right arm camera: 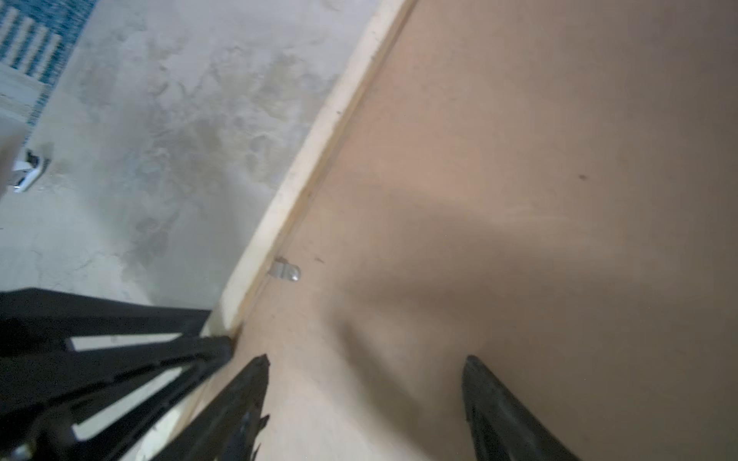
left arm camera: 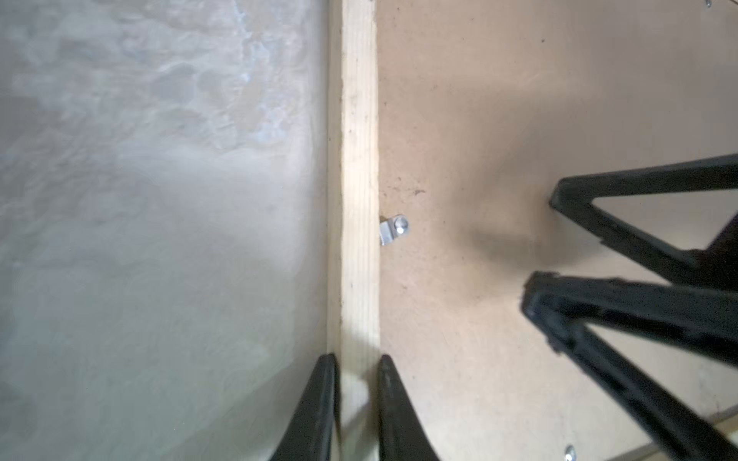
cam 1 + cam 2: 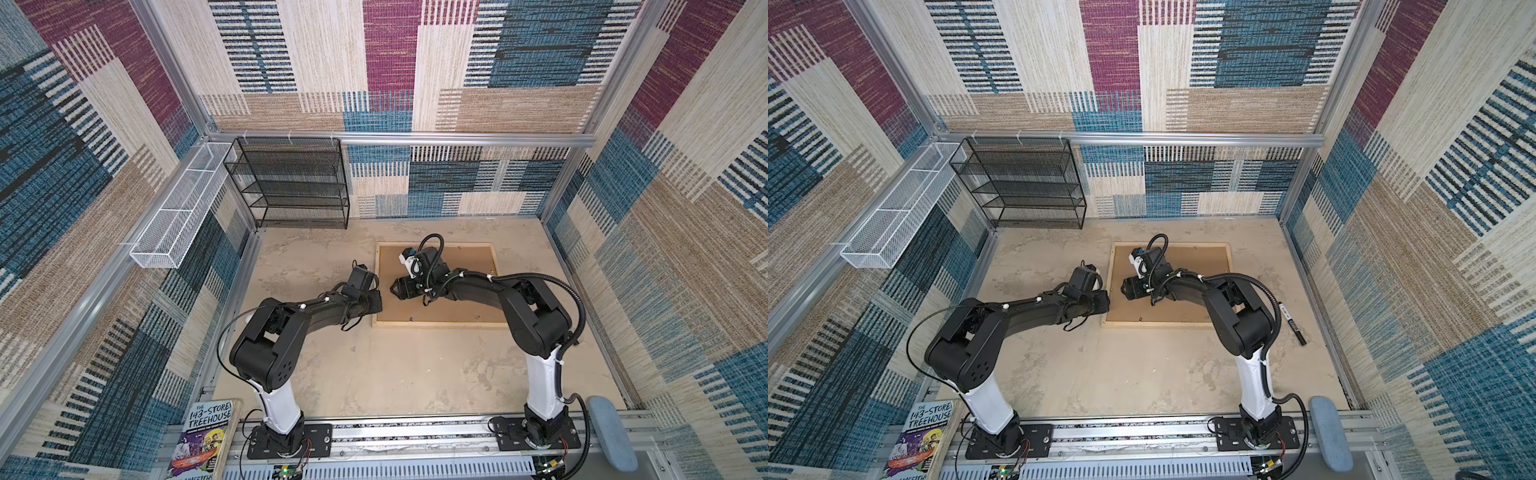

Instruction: Put the photo into the frame

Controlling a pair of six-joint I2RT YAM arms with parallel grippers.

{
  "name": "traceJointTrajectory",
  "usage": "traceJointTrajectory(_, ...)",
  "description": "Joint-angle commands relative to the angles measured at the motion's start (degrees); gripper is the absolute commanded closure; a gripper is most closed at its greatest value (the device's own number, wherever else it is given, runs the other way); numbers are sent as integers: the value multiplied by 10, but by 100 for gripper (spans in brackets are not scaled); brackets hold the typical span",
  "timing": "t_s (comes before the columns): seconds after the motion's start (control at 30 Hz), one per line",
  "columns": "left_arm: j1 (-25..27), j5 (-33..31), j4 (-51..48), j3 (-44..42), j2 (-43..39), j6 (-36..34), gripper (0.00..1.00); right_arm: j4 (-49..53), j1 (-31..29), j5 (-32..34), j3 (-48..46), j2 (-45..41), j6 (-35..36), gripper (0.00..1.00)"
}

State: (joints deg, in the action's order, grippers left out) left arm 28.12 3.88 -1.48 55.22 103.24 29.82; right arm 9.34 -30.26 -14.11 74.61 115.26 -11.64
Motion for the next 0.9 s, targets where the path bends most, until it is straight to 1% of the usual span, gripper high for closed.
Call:
traceJointTrajectory(0.0,-7,56,-98,20,22,-30,81,79,27,28,16,-17,38,14)
traceJointTrajectory(0.07,-10,53,-108,39,27,-39,76,99,45,38,40,-12,56,10)
traceJointTrajectory(0.13,-10,47,-119,55,30,-46,71,111,61,44,60,-5,70,2)
traceJointTrajectory(0.27,-10,45,-130,69,27,-53,65,128,89,52,103,16,93,0)
traceJointTrajectory(0.43,-9,29,-130,49,-9,-44,64,156,115,68,191,61,125,0)
traceJointTrajectory(0.57,-4,6,-131,6,-71,-33,63,167,127,78,249,94,146,0)
traceJointTrajectory(0.63,2,7,-127,-19,-100,-23,63,167,136,65,270,112,156,1)
traceJointTrajectory(0.73,23,11,-127,-53,-134,-5,63,186,153,34,327,159,174,0)
traceJointTrajectory(0.87,70,25,-103,-105,-167,37,66,217,170,5,399,218,219,0)
